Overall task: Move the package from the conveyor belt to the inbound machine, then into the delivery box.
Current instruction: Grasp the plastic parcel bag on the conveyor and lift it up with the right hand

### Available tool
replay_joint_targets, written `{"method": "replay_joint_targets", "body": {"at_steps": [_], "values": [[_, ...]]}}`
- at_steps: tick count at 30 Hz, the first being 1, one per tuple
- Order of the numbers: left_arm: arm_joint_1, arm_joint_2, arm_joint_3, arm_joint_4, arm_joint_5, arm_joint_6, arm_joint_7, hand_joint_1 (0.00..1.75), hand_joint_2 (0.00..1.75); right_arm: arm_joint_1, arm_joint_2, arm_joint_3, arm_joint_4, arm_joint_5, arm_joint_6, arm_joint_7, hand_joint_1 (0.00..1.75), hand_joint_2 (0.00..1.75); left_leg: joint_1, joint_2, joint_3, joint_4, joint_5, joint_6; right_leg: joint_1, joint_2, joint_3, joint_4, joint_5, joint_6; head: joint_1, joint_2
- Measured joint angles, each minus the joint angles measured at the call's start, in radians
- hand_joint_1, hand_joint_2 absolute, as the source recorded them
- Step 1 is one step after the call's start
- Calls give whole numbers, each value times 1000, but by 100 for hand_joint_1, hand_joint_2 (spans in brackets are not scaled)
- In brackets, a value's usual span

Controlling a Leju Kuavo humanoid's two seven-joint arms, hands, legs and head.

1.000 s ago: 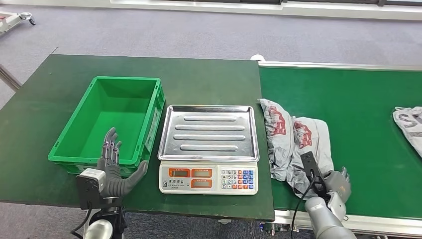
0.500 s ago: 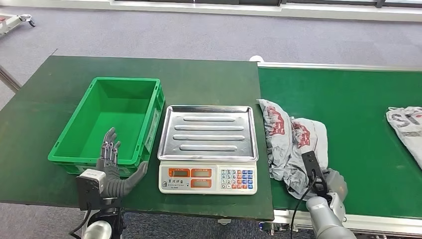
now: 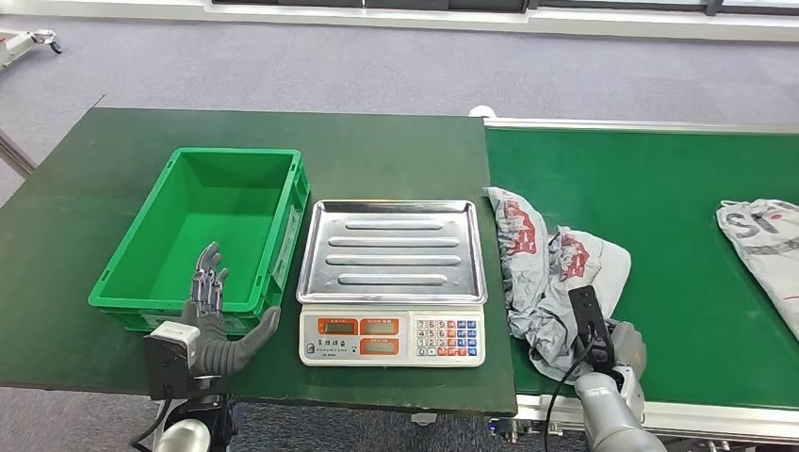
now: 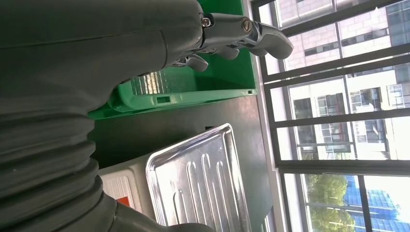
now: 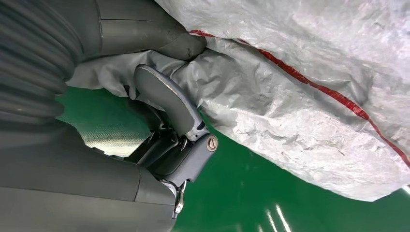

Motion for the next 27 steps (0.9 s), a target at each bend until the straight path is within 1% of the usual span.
{"method": "replay_joint_targets", "body": {"at_steps": [3, 6, 9, 11, 12, 15, 18, 22, 27], "values": [[4, 2, 0, 0, 0, 0, -1, 0, 175, 0, 3, -1, 0, -42, -11, -54, 175, 175, 0, 0, -3, 0, -1, 1, 0, 0, 0, 0, 0, 0, 0, 0], [8, 2, 0, -5, 0, 0, -6, 0, 175, 4, 11, 3, -18, -78, -53, -125, 175, 175, 0, 0, -7, 0, 0, 1, -1, 0, -2, 0, 1, 1, 0, 0], [10, 2, 0, -10, -3, 0, -12, 0, 175, 9, 26, 26, -72, -109, -85, -165, 175, 175, 0, 0, -5, 0, 3, 1, -1, 0, -6, 0, 3, 1, 0, 0], [11, 2, 1, -12, -7, 0, -17, 0, 175, 23, 37, 62, -142, -147, -95, -176, 175, 175, 0, -1, -5, 0, 4, 1, -1, -1, -7, 0, 3, 1, 0, 0], [11, 2, 1, -13, -8, 0, -19, 0, 175, 36, 43, 90, -192, -170, -95, -170, 175, 175, 0, -1, -6, 0, 4, 0, -1, -1, -8, 1, 3, 1, 0, 0], [11, 2, 1, -14, -9, 0, -24, 0, 175, 74, 54, 198, -358, -216, -75, -113, 175, 175, 0, -1, -7, 0, 3, 0, -1, -1, -9, 1, 2, 0, 0, 0], [11, 2, 1, -14, -10, 0, -27, 0, 175, 98, 56, 278, -469, -235, -68, -88, 175, 175, 0, 0, -8, 0, 2, 0, -1, -1, -10, 0, 1, 0, 0, 0], [11, 2, 1, -14, -10, 0, -27, 0, 175, 118, 56, 337, -543, -246, -71, -85, 175, 175, 0, -1, -8, 0, 2, 0, -1, -1, -11, 0, 1, 0, 0, 0], [11, 2, 1, -14, -10, 0, -27, 0, 175, 132, 58, 363, -586, -251, -71, -85, 175, 175, 0, -1, -9, 0, 2, 1, -1, -1, -11, 0, 1, 0, 0, 0]]}}
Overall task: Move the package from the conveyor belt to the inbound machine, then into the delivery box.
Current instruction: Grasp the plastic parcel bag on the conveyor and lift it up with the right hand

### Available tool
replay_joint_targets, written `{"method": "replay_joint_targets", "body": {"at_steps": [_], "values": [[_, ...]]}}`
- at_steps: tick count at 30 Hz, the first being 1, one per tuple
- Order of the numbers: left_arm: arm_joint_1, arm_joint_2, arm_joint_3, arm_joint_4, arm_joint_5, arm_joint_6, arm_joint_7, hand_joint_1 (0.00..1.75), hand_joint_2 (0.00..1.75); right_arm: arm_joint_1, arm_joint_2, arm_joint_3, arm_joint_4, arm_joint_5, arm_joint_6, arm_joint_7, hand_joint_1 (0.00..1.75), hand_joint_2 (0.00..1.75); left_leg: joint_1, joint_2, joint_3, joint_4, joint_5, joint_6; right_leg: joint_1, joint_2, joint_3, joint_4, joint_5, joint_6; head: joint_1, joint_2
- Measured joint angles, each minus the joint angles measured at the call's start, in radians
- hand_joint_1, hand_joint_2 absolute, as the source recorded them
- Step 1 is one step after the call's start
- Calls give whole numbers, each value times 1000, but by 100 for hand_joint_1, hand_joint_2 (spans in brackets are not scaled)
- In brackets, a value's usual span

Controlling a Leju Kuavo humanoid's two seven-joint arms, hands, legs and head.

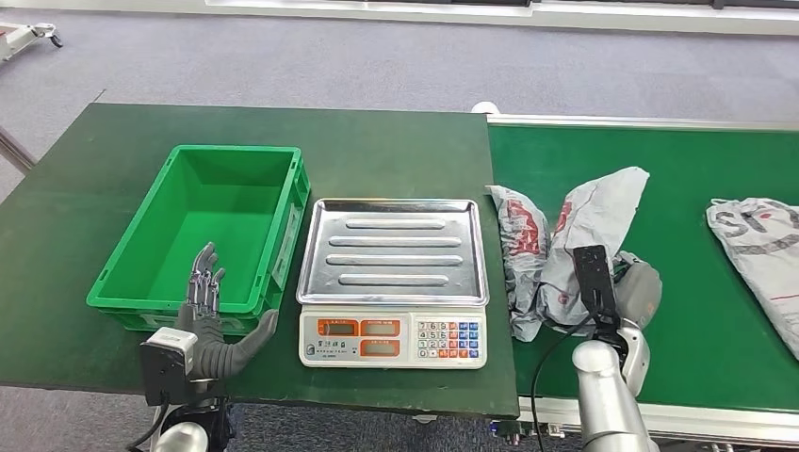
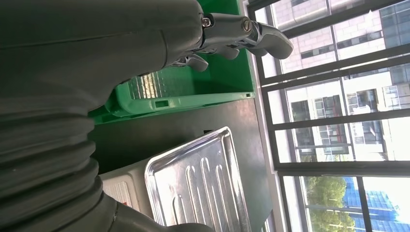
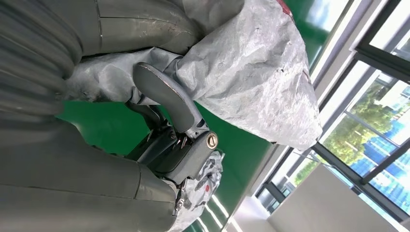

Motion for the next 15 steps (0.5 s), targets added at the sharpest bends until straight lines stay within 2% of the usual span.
{"method": "replay_joint_targets", "body": {"at_steps": [6, 15], "values": [[0, 0, 0, 0, 0, 0, -12, 0, 175, 14, 1, 30, -65, -11, -21, -35, 175, 175, 0, 0, -1, 0, 0, 0, 0, 0, -1, 0, 0, 0, 0, 0], [0, 0, 0, 0, 2, 11, -35, 0, 175, 16, -13, 178, -288, -27, -21, -19, 175, 175, 0, 0, -1, 0, 0, 0, 0, 0, -2, 0, 0, 0, 0, 0]]}}
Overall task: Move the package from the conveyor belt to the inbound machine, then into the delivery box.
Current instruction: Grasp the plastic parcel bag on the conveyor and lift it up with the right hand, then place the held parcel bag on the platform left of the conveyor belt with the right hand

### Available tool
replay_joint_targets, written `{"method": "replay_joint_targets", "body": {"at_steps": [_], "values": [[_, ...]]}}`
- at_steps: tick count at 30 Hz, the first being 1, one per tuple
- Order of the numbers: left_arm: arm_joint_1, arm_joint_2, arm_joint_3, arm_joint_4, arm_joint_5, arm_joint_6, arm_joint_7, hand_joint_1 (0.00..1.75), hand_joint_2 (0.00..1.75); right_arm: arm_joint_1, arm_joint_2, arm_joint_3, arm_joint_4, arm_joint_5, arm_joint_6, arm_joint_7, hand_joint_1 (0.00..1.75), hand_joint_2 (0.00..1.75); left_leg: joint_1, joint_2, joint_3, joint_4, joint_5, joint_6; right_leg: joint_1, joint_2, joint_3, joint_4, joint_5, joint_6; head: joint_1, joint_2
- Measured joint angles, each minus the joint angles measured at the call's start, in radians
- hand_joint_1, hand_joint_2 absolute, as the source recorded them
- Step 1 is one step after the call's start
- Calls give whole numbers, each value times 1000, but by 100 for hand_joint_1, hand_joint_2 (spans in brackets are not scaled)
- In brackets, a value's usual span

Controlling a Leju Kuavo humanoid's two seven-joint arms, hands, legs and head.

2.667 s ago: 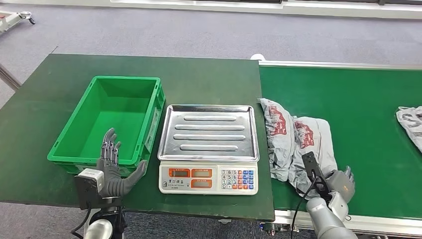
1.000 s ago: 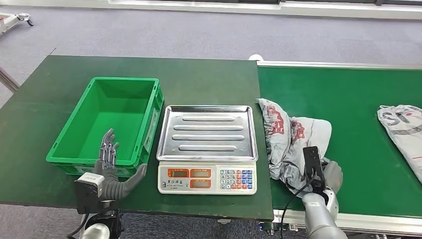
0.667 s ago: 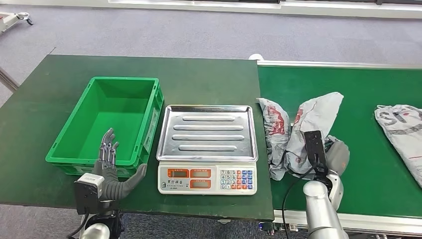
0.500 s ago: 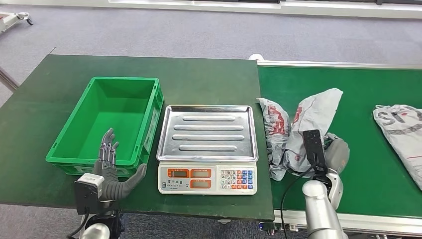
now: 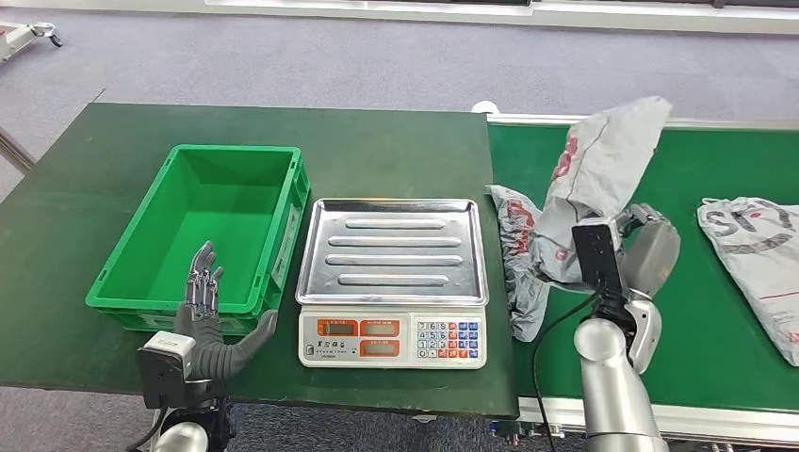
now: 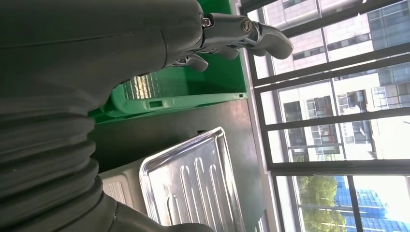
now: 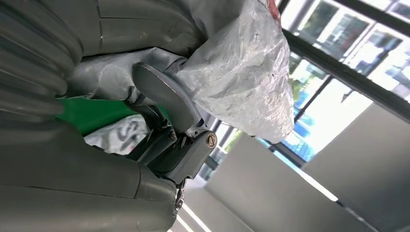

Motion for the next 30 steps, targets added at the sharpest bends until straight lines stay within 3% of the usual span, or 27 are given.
{"method": "replay_joint_targets", "body": {"at_steps": [9, 17, 25, 30], "values": [[-8, 1, 0, 4, 26, 9, -12, 0, 175, -106, -18, 103, -15, -16, 18, 11, 175, 175, 0, 0, 0, 0, 0, 0, 0, 0, 0, 0, 0, 0, 0, 0], [-47, 1, -4, 44, 44, -2, -10, 0, 175, -167, -20, 209, -6, -65, 120, 18, 175, 175, 0, -1, -1, 0, 0, 0, 0, 0, 0, 0, 0, 0, 0, 0], [-106, -1, -26, 108, 45, -6, -7, 0, 175, -166, 55, 451, 66, -121, 113, -2, 175, 175, 1, 0, -1, 0, 1, -1, 1, 0, -2, 1, 0, -1, 0, 0], [-107, -2, -26, 116, 45, -3, -3, 0, 175, -160, 79, 529, 80, -132, 97, 0, 175, 175, 2, -1, -1, 0, 1, -1, 1, 0, -2, 1, 0, -1, 0, 0]]}}
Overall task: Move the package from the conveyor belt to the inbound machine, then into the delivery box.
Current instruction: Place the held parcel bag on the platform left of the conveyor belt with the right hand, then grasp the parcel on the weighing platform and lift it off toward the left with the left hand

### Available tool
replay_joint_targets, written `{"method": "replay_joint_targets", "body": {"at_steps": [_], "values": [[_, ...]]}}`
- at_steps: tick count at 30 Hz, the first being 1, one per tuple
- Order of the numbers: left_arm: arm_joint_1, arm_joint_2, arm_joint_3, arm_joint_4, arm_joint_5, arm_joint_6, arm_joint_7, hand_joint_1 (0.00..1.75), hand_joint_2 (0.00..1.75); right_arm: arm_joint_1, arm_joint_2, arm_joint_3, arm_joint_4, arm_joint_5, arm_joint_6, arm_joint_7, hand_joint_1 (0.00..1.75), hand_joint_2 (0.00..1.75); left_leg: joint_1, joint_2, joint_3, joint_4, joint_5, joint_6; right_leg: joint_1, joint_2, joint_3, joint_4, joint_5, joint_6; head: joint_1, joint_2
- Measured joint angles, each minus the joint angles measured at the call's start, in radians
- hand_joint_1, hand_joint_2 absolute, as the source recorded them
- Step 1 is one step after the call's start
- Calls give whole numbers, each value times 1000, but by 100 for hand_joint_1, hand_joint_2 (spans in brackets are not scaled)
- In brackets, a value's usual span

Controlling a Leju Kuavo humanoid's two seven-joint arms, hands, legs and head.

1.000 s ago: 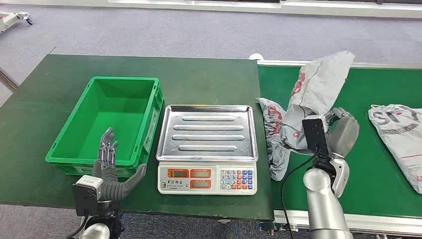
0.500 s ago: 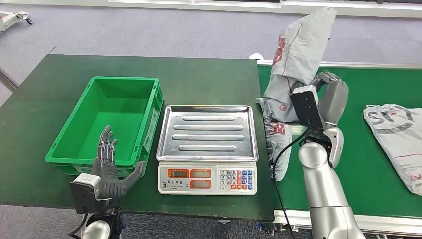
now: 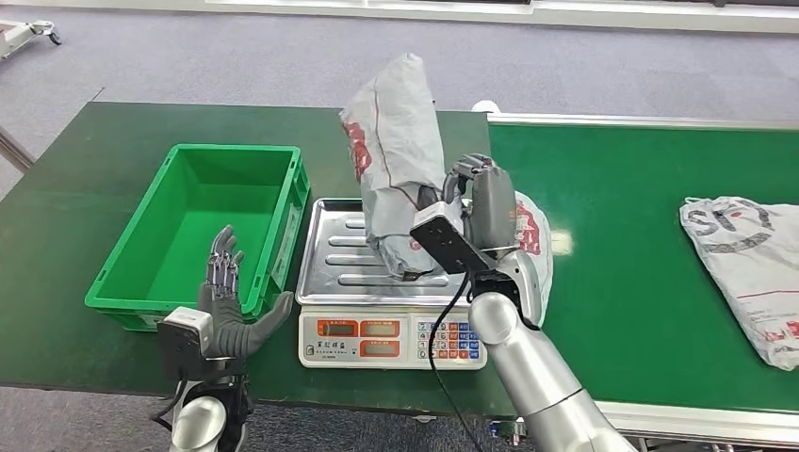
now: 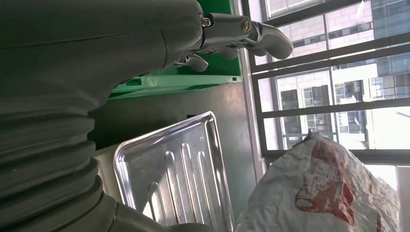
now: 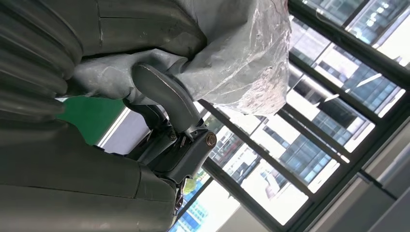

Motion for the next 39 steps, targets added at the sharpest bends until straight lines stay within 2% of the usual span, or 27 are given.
{"method": "replay_joint_targets", "body": {"at_steps": [5, 9, 13, 21, 39], "values": [[0, -1, 0, 2, -1, 0, 4, 0, 175, 8, 5, 24, 3, -2, -6, 3, 175, 175, 0, 0, 0, 0, 0, 0, 0, 0, 0, 0, 0, 0, 0, 0], [1, -4, 0, 2, -9, -1, 14, 0, 175, 51, 6, 37, -23, 10, -25, 17, 175, 175, 0, -1, 0, 0, 0, 0, 0, -1, 0, 0, 0, 0, 0, 0], [3, -7, 1, 2, -12, -2, 15, 0, 175, 99, 6, 45, -65, 39, -35, 35, 0, 175, 0, 0, 0, 0, -1, -1, 0, -1, -1, 0, 0, 0, 0, 0], [18, -11, 3, -1, -14, -3, 15, 0, 175, 133, 6, 46, -99, 27, -28, 47, 0, 175, 0, 0, 0, 0, -1, -1, 0, 0, -1, 0, 0, 0, 0, 0], [45, -13, 8, -29, -21, 0, 15, 0, 175, 133, -12, 44, -128, -16, 6, 50, 0, 175, 0, 0, 0, 0, -1, -1, 0, 0, -1, 0, 0, 0, 0, 0]]}}
